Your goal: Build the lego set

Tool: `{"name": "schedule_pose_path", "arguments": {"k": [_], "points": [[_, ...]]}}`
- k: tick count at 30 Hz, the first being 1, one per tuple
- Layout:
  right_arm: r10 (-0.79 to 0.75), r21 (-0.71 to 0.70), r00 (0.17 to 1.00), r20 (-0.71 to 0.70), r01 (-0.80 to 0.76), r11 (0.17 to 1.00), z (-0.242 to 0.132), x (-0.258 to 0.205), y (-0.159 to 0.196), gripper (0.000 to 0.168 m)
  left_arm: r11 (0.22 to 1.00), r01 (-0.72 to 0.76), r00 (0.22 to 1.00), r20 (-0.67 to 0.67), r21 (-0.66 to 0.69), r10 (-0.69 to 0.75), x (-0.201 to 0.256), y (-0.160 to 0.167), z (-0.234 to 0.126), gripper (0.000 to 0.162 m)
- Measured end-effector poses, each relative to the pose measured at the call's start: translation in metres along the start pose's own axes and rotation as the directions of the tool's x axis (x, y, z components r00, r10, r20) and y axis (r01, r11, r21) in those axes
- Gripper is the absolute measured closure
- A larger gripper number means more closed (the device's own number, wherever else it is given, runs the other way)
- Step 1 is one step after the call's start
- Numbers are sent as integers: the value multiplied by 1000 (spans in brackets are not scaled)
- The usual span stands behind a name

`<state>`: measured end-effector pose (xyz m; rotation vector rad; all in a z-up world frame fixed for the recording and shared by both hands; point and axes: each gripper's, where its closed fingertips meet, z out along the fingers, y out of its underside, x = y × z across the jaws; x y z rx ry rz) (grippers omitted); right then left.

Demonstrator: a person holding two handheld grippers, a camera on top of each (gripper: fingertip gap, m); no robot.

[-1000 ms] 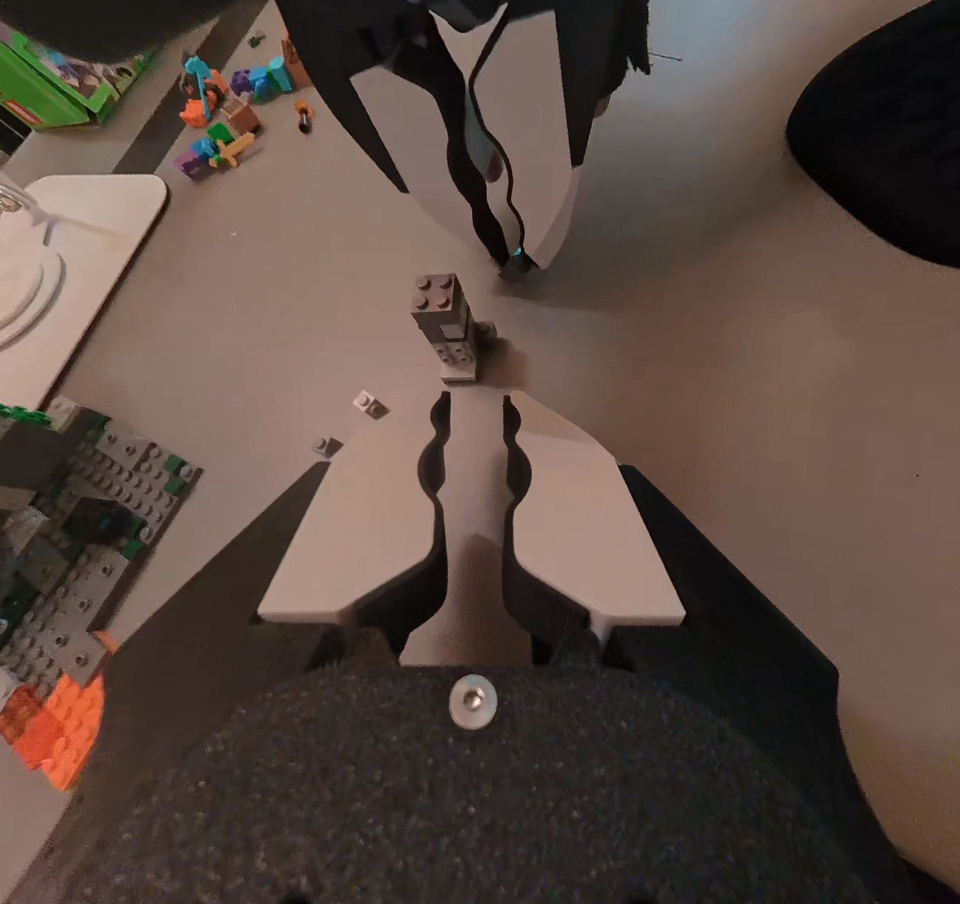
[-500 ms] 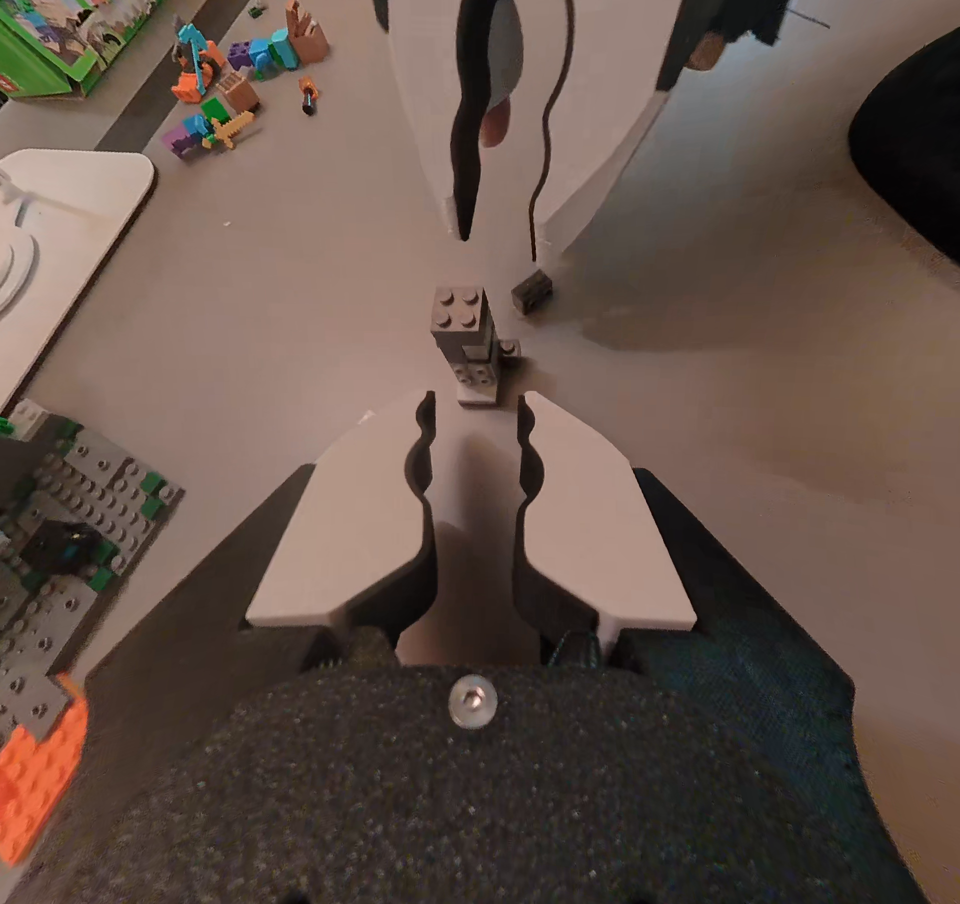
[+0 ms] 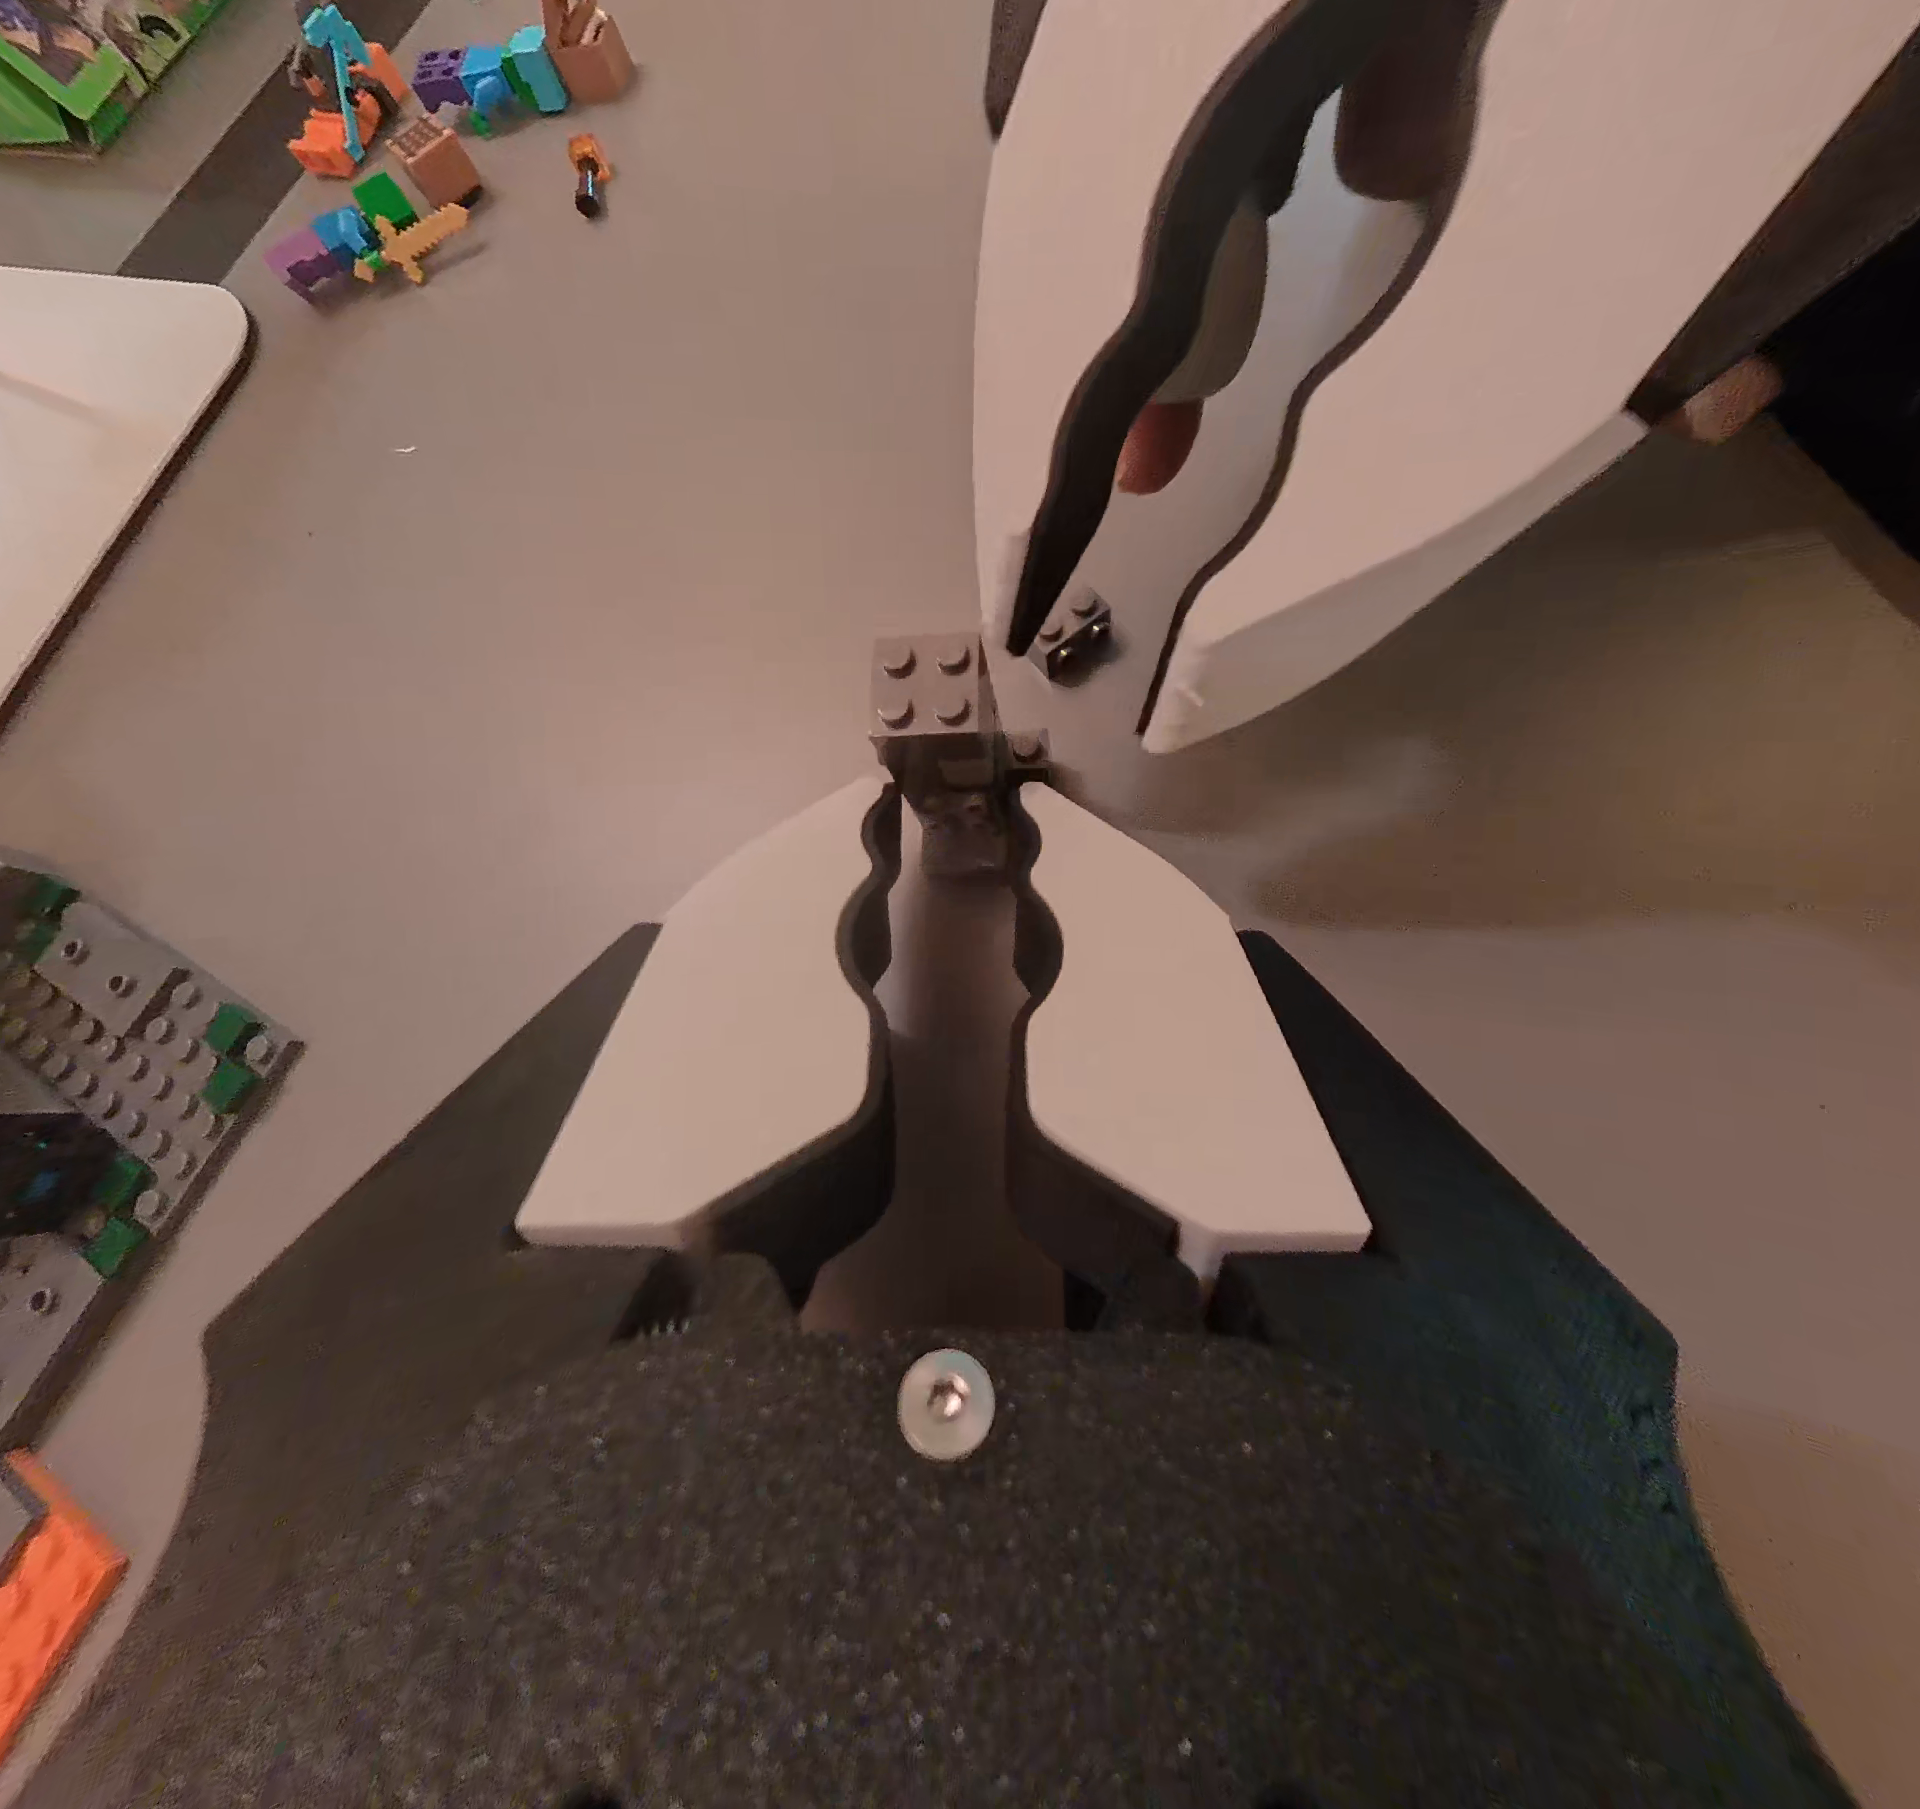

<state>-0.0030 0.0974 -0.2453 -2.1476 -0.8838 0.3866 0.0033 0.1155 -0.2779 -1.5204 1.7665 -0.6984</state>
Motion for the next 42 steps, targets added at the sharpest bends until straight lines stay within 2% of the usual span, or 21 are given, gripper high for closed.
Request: {"name": "schedule_pose_path", "arguments": {"k": [6, 15, 42], "points": [[0, -9, 1000, 14, 0, 1000, 7, -2, 9, 148, 1000, -15, 1000, 7, -9, 15, 8, 2, -3, 144], [2, 18, 999, -49, -1, 1000, 5, 11, 9, 149, 1000, -19, 1000, 3, -7, 19, 18, 3, -7, 143], [32, 64, 996, -86, -26, 998, 0, 24, 10, 150, 1000, 31, 999, 41, 4, -31, -3, 15, -22, 144]]}}
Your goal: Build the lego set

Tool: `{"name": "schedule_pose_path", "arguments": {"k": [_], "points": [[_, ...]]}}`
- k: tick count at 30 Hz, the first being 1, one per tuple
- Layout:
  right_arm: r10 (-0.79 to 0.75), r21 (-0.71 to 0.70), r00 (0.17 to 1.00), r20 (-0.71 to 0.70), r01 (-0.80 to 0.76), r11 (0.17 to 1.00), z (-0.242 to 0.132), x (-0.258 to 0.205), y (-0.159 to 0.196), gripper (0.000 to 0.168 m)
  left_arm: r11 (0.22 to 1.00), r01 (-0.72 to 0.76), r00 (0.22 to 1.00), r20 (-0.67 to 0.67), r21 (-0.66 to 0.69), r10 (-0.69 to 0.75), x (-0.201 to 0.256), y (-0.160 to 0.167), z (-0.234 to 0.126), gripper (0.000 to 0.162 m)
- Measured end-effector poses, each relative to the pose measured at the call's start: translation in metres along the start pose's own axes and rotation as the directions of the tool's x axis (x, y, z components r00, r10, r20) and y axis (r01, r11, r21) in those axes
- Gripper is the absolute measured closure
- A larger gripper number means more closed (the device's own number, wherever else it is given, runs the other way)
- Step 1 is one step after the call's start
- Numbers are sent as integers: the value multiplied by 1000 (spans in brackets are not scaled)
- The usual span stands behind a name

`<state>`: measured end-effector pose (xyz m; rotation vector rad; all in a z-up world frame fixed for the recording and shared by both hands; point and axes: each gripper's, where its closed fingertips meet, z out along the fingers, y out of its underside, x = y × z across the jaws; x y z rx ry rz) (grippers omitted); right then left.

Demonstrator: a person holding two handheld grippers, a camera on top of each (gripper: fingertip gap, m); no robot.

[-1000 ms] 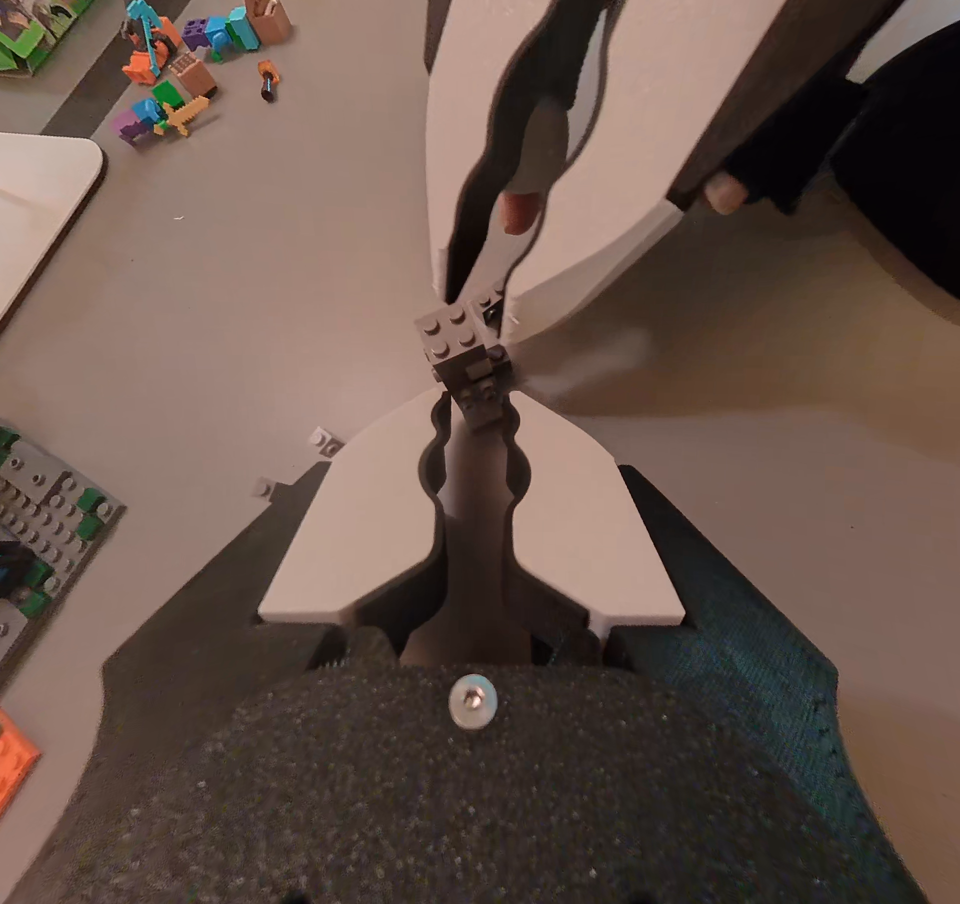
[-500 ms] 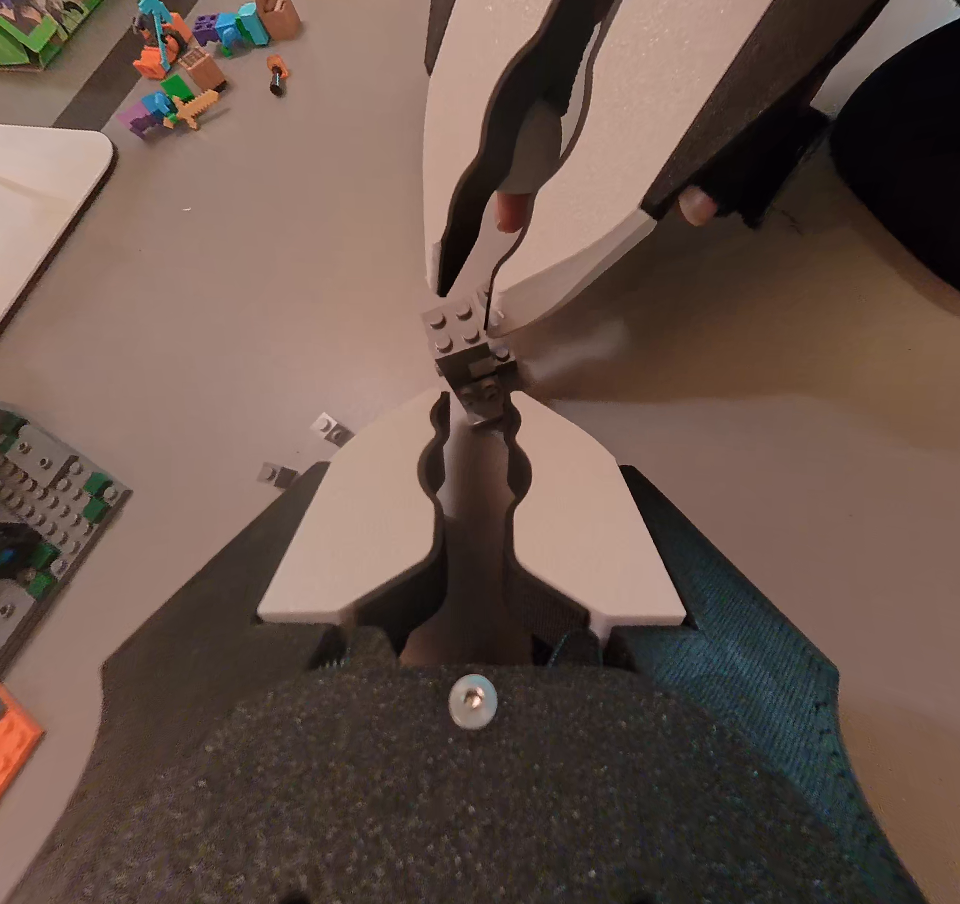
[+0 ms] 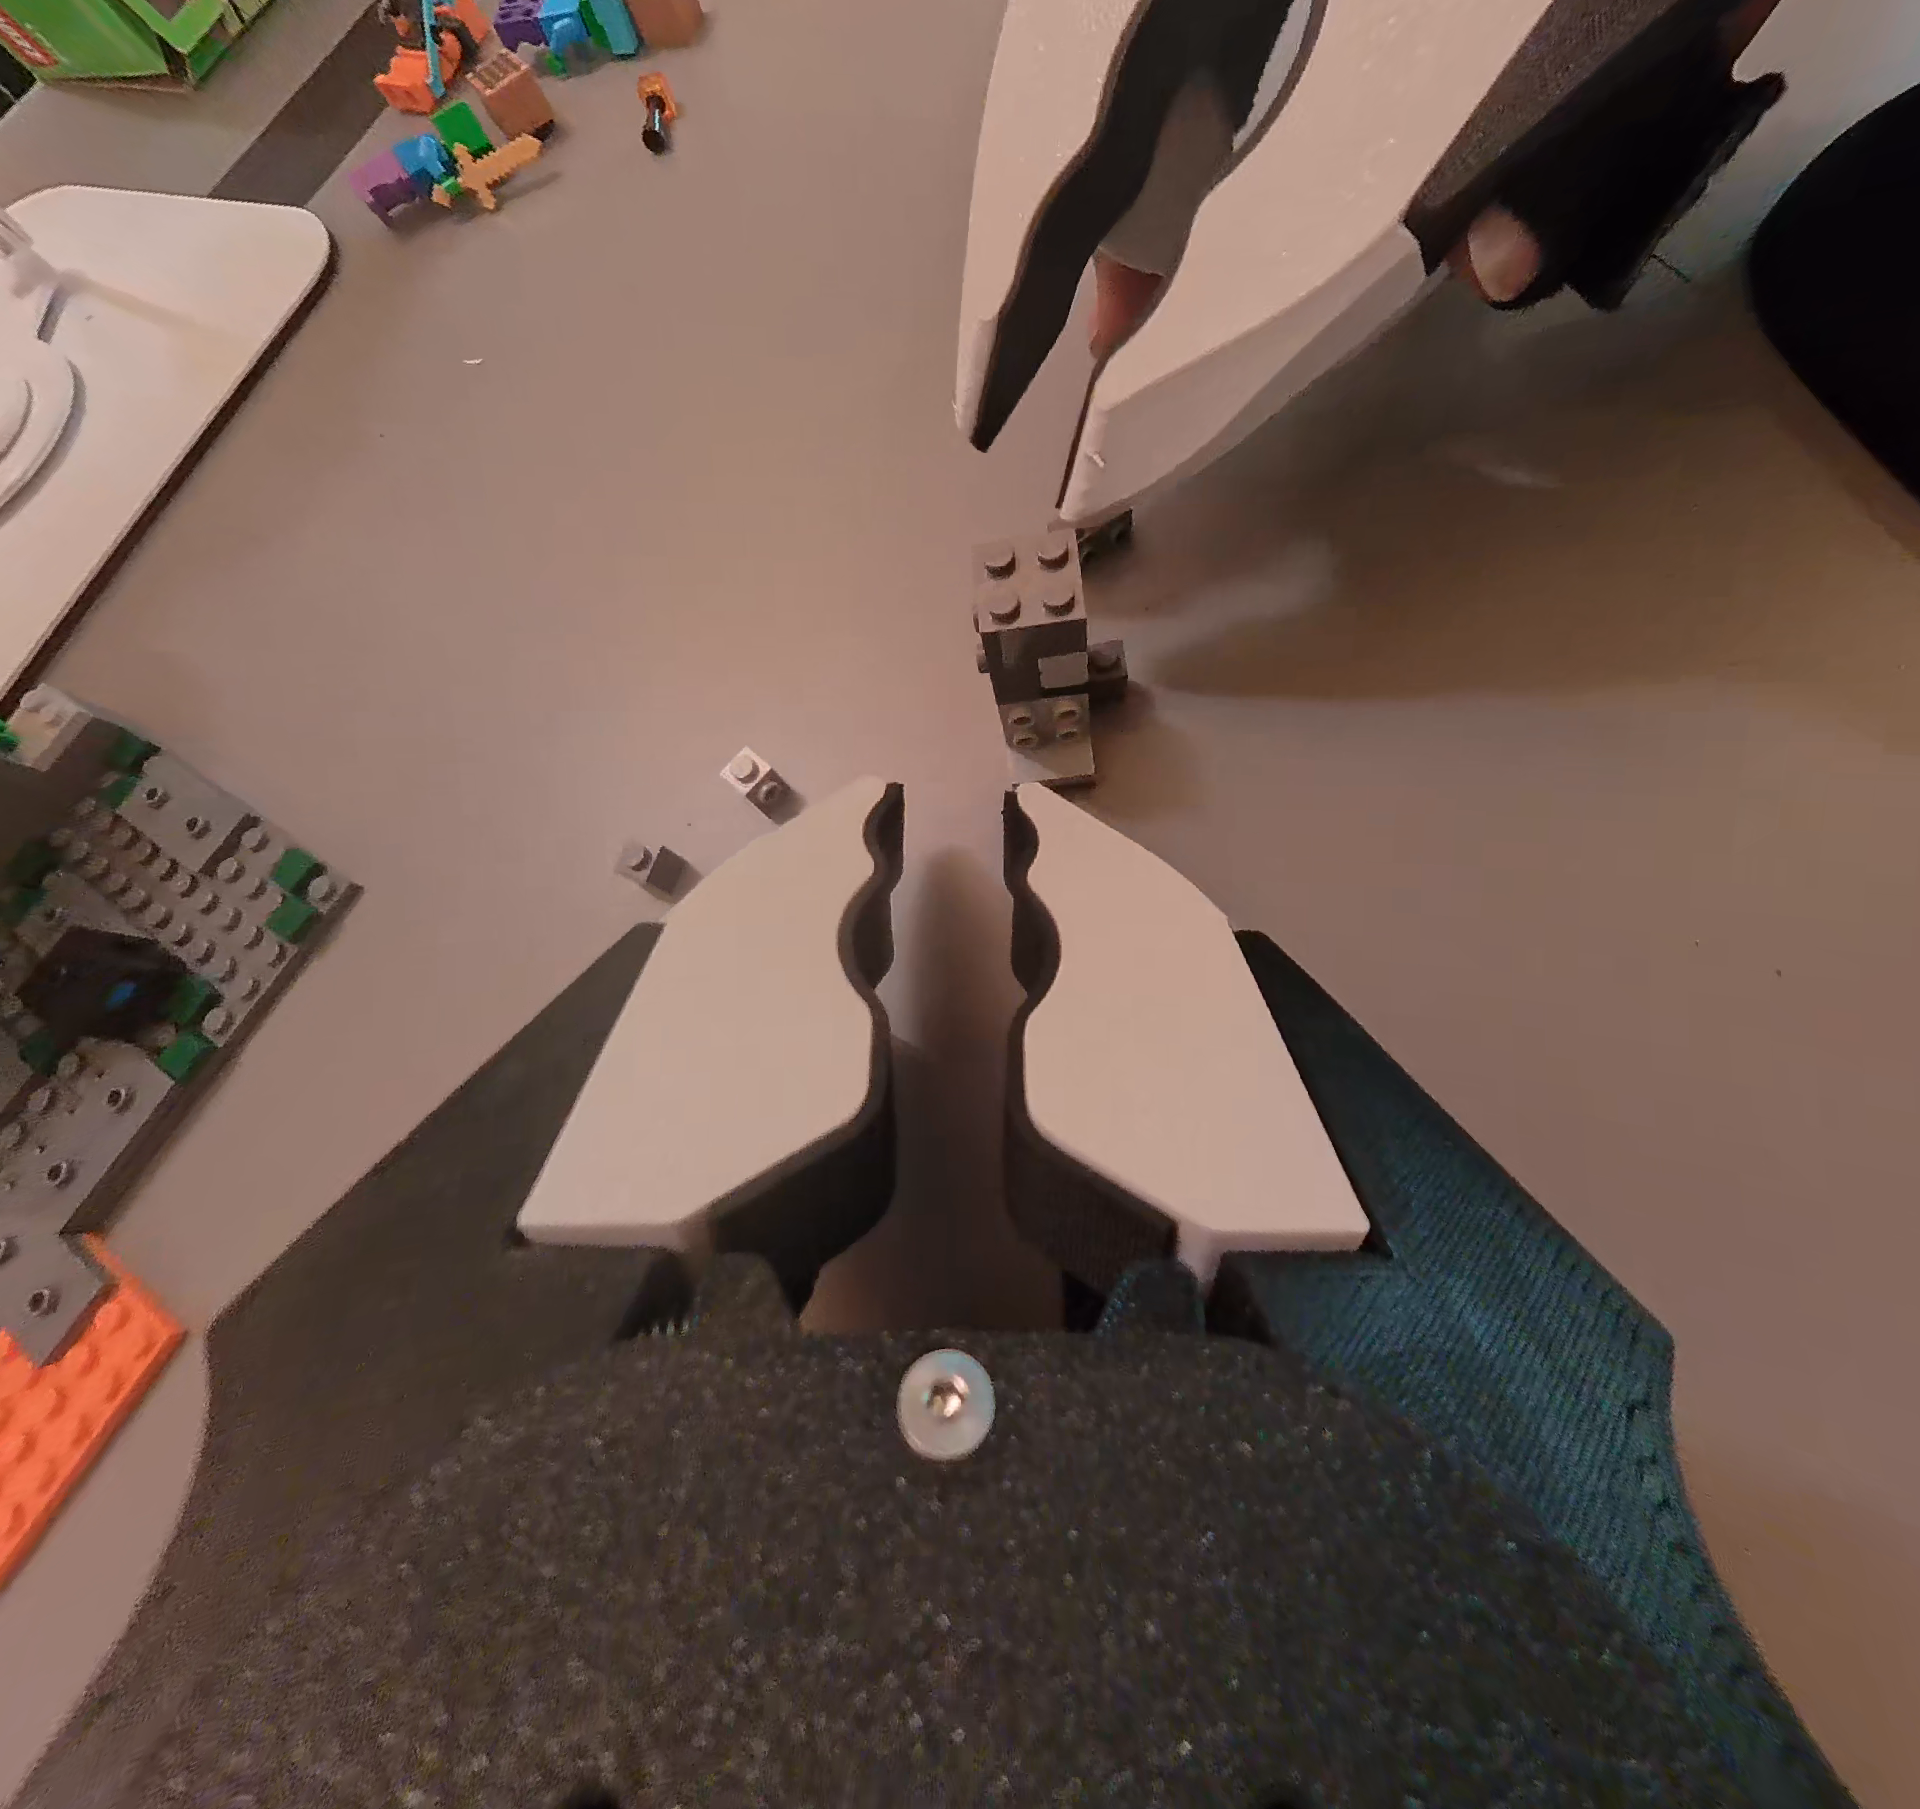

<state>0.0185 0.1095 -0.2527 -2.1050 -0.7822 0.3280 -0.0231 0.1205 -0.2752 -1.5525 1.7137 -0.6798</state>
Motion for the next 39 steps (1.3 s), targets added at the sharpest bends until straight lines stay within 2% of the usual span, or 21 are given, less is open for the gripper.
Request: {"name": "schedule_pose_path", "arguments": {"k": [13, 19, 26, 30, 35, 39], "points": [[-75, -103, 985, 156, 92, 990, 8, -40, 11, 159, 998, -47, 996, -74, -29, 45, 17, 0, 8, 142], [-78, -148, 990, 116, 95, 984, 16, -35, 19, 158, 999, -17, 986, -166, -40, 10, 29, 0, 8, 141], [-71, -142, 997, 43, 76, 987, 16, -20, 17, 158, 997, -71, 973, -220, -28, 63, 44, -2, 7, 139], [-69, -116, 997, -39, 64, 991, 12, -6, 11, 158, 998, -55, 977, -207, 9, 56, 41, -8, 3, 140], [-49, -90, 999, 14, 50, 995, 4, -12, 7, 158, 999, 3, 991, -131, 44, 3, 16, -12, -4, 141], [-48, -98, 998, 50, 53, 994, 6, -20, 7, 157, 999, 4, 991, -134, 31, 0, 11, -8, 2, 136]]}}
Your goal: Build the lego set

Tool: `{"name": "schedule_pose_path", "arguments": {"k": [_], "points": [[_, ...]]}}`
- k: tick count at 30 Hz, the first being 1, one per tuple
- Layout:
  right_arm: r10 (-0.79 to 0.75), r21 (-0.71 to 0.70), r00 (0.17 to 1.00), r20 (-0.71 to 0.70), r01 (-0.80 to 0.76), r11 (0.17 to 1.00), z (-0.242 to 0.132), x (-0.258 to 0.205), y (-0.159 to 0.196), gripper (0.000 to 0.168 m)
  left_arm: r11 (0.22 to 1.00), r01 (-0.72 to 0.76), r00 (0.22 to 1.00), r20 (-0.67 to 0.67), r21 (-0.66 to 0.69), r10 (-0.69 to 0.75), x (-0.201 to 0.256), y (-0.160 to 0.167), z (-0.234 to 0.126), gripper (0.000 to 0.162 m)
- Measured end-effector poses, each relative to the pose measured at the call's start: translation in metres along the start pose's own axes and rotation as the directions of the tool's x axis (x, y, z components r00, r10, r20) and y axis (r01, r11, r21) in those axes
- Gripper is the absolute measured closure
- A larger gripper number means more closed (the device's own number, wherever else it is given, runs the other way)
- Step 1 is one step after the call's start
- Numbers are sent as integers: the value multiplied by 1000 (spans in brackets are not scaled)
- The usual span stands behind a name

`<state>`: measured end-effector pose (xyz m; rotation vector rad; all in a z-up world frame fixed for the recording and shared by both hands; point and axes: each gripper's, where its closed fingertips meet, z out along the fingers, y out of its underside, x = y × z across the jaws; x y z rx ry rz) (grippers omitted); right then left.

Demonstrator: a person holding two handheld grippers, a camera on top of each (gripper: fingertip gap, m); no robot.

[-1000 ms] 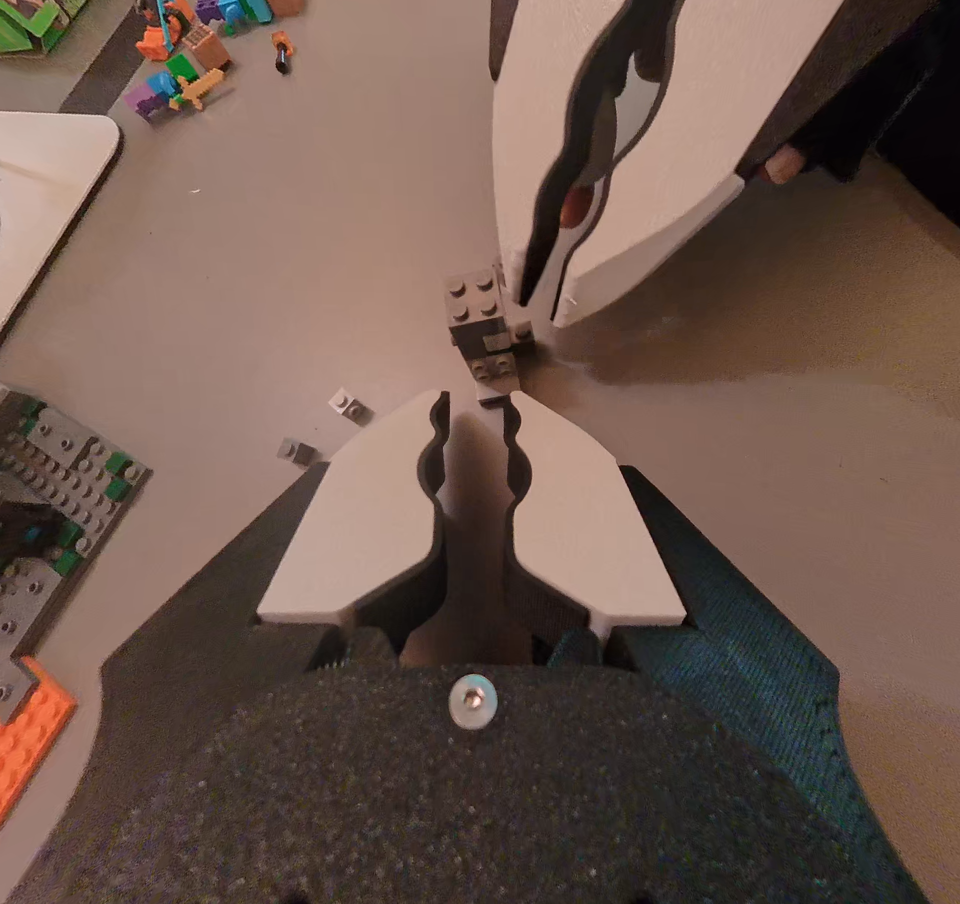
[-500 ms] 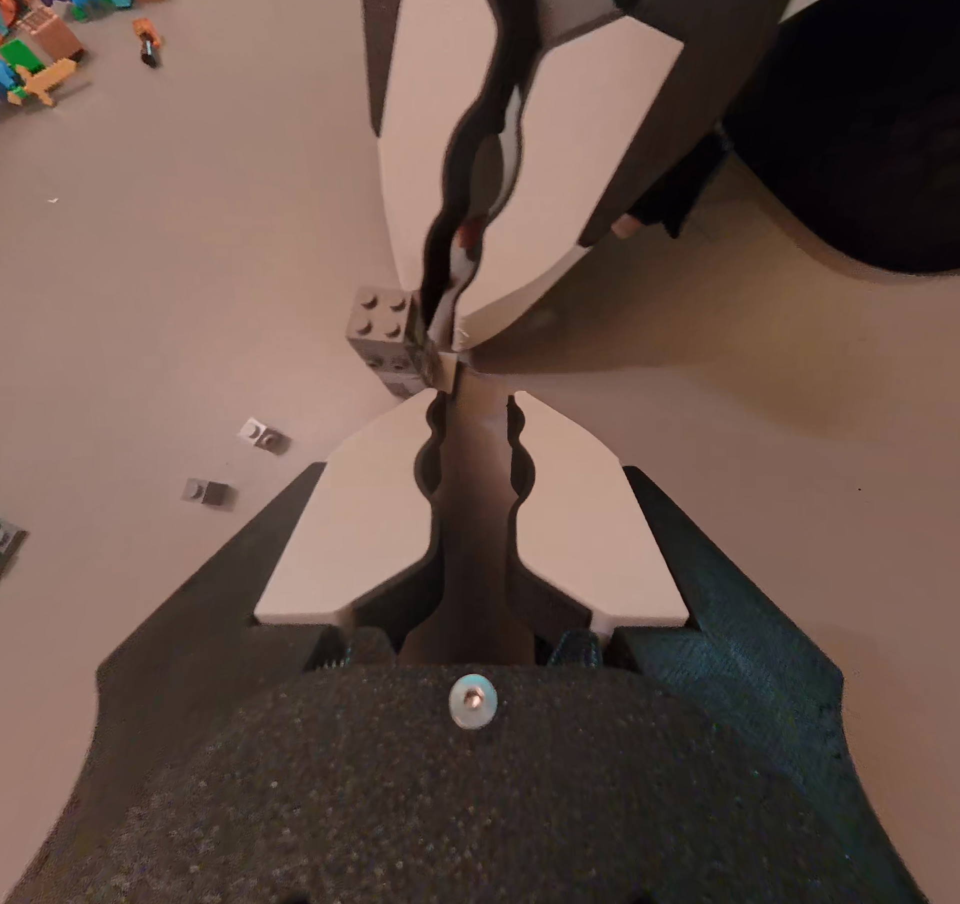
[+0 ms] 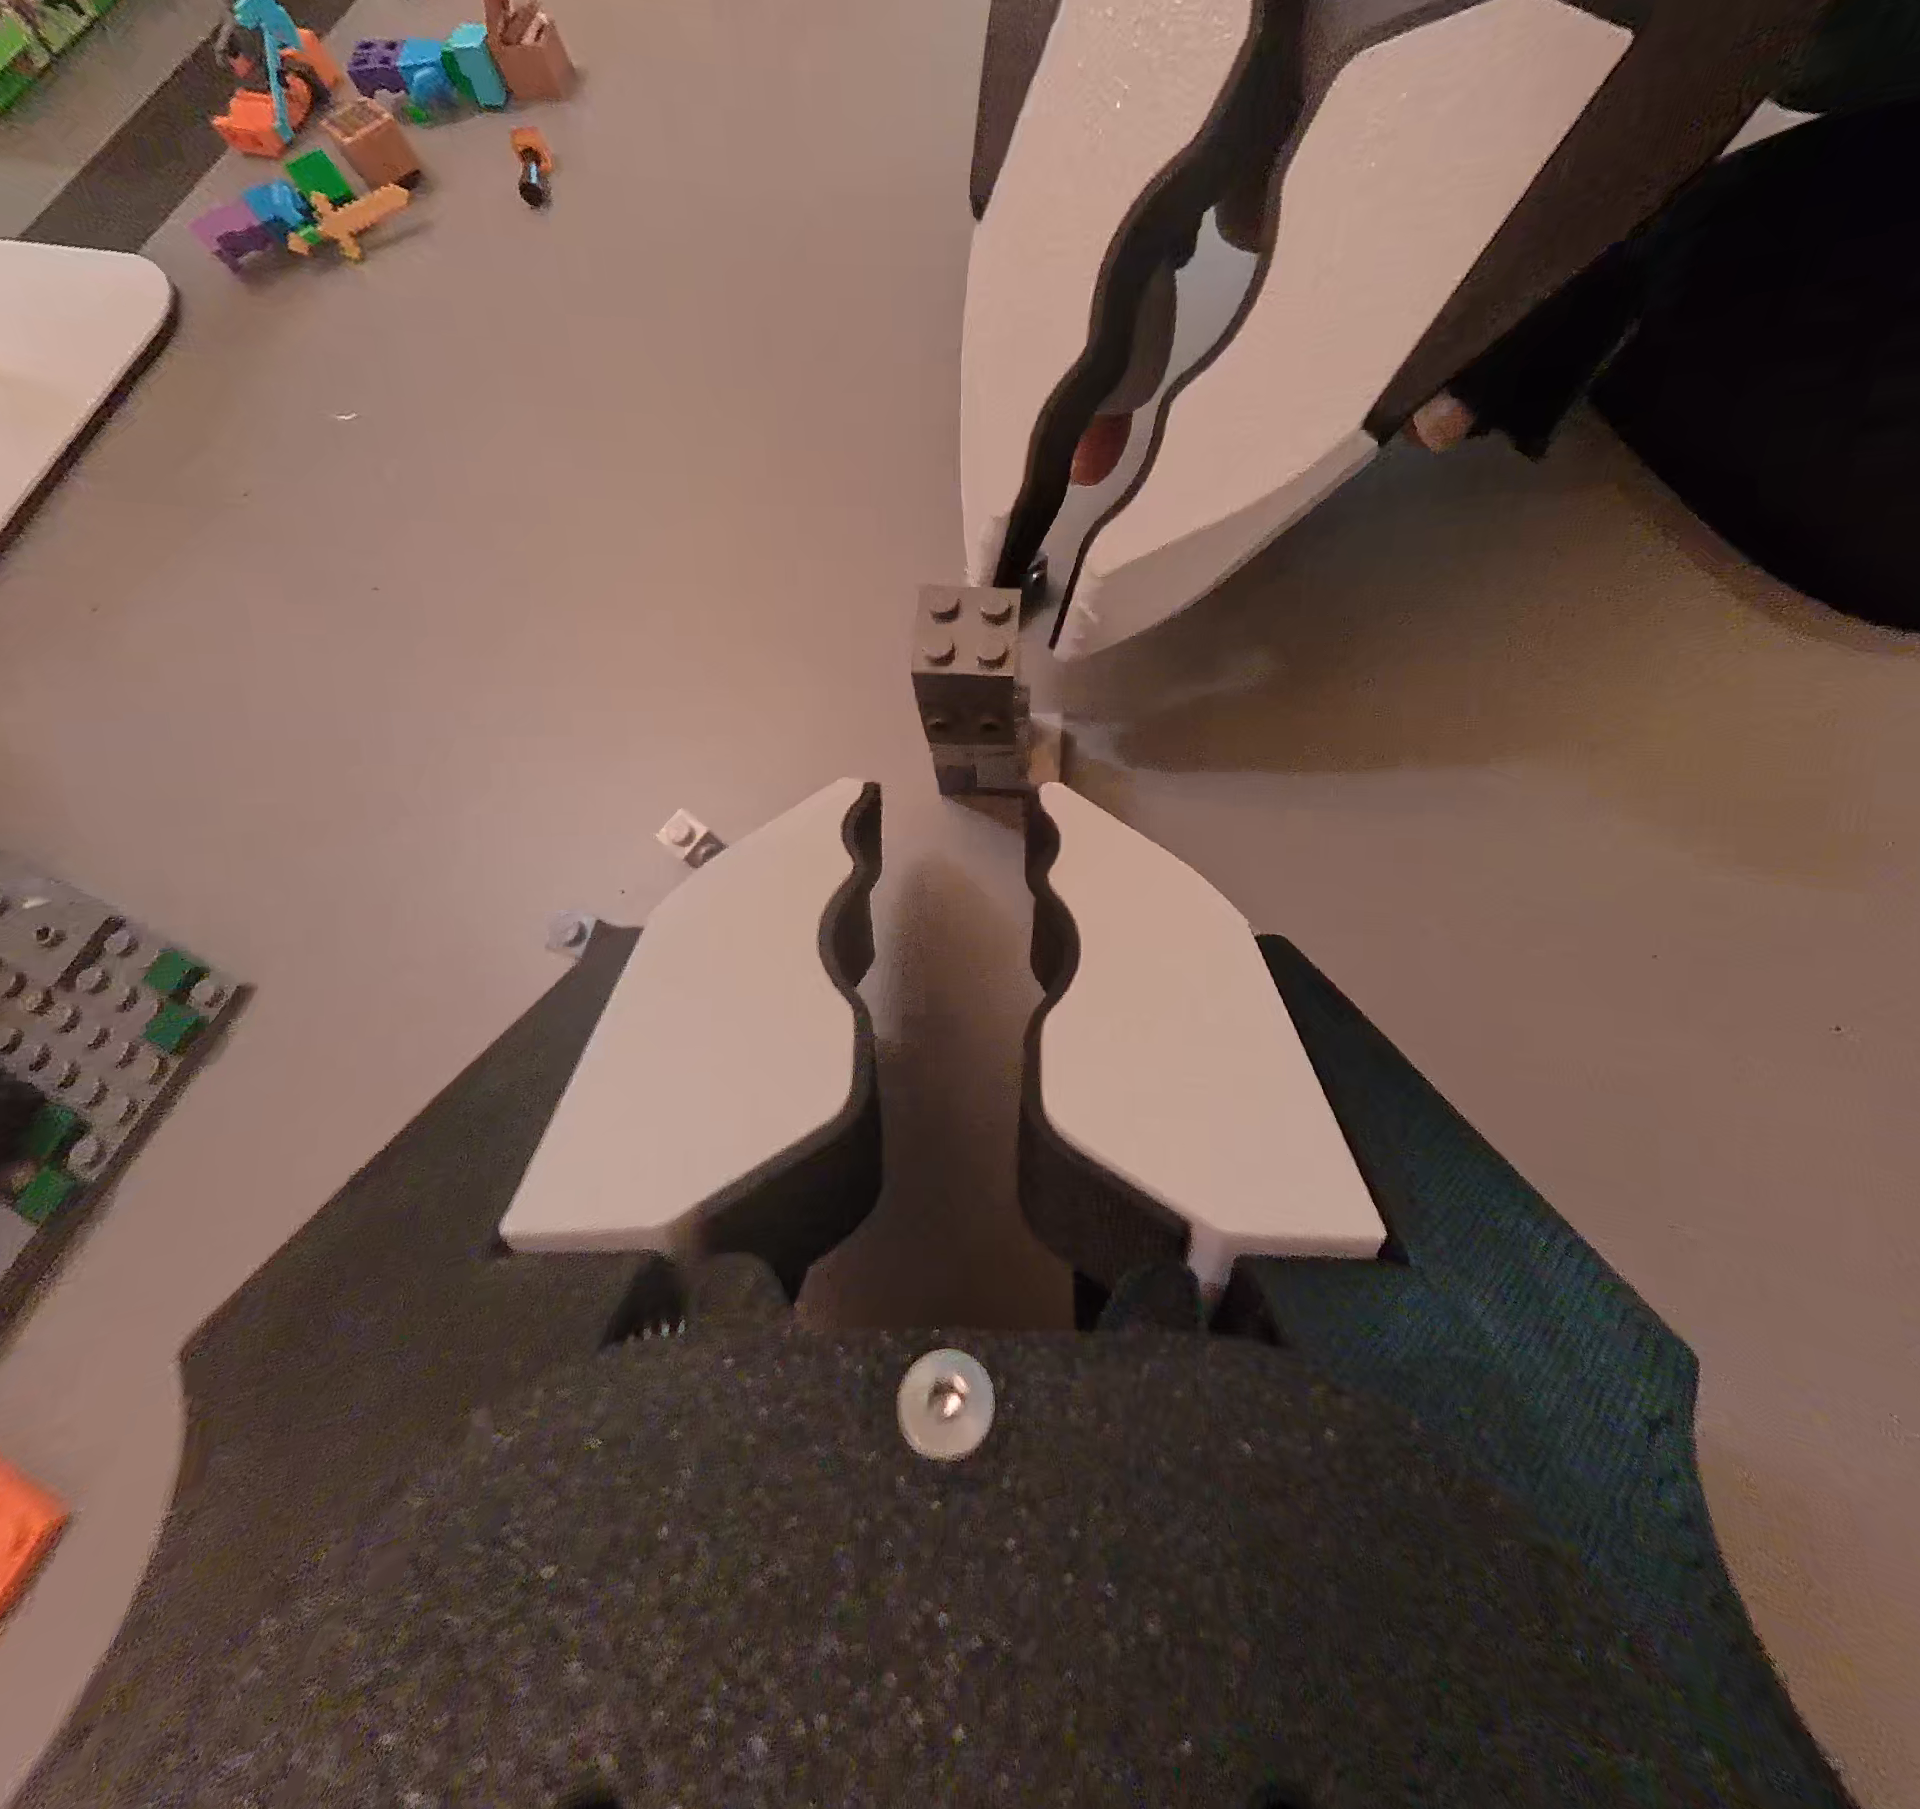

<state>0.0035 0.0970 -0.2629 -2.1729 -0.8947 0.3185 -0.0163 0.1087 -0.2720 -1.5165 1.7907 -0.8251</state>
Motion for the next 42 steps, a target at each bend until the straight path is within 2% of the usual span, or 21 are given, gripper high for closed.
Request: {"name": "schedule_pose_path", "arguments": {"k": [12, 42], "points": [[17, 50, 999, -34, -16, 999, 3, 11, -8, 160, 993, -111, 994, -17, -33, 111, 19, -3, 5, 136], [-30, -7, 999, -15, 30, 1000, 13, 3, 0, 159, 997, -71, 997, 5, -25, 72, 9, -1, 6, 137]]}}
